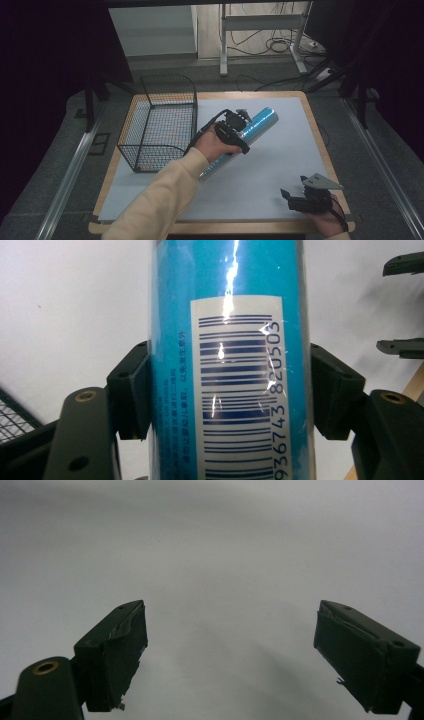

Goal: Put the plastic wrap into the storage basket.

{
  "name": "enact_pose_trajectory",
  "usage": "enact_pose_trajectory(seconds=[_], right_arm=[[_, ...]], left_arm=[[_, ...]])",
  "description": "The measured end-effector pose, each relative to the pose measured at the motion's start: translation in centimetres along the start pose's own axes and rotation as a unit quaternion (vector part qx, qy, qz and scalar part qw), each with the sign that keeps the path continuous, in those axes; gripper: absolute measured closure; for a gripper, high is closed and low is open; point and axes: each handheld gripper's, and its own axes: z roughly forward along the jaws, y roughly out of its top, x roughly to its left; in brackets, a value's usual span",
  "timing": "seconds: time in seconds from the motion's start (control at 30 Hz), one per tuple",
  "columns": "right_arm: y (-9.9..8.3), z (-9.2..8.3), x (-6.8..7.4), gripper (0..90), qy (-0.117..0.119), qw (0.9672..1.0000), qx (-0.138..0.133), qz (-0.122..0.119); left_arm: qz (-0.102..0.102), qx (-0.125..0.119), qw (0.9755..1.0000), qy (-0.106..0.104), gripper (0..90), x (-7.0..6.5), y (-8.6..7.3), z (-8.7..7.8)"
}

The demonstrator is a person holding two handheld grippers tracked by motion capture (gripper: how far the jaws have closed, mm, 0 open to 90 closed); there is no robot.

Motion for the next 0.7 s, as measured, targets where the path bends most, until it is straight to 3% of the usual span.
enact_pose_trajectory(seconds=[0.17, 0.27, 0.53, 0.7], right_arm=[[0.0, 0.0, -0.1, 14.3, -0.003, 1.0, 0.001, -0.001], [0.0, 0.0, -0.1, 14.3, -0.002, 1.0, 0.001, -0.001], [-0.1, 0.0, -0.1, 14.4, -0.002, 1.0, 0.002, 0.002], [0.0, 0.0, -0.1, 14.5, -0.004, 1.0, 0.003, 0.003]], left_arm=[[-0.012, -0.01, 0.9998, -0.011, 31.9, 0.3, 0.5, -0.6], [-0.003, -0.007, 1.0, 0.0, 31.9, 0.5, 0.8, -1.0], [-0.009, -0.014, 0.9999, 0.0, 31.9, 1.6, 1.4, -2.2], [-0.012, -0.023, 0.9996, 0.011, 31.9, 2.3, 1.6, -2.9]])
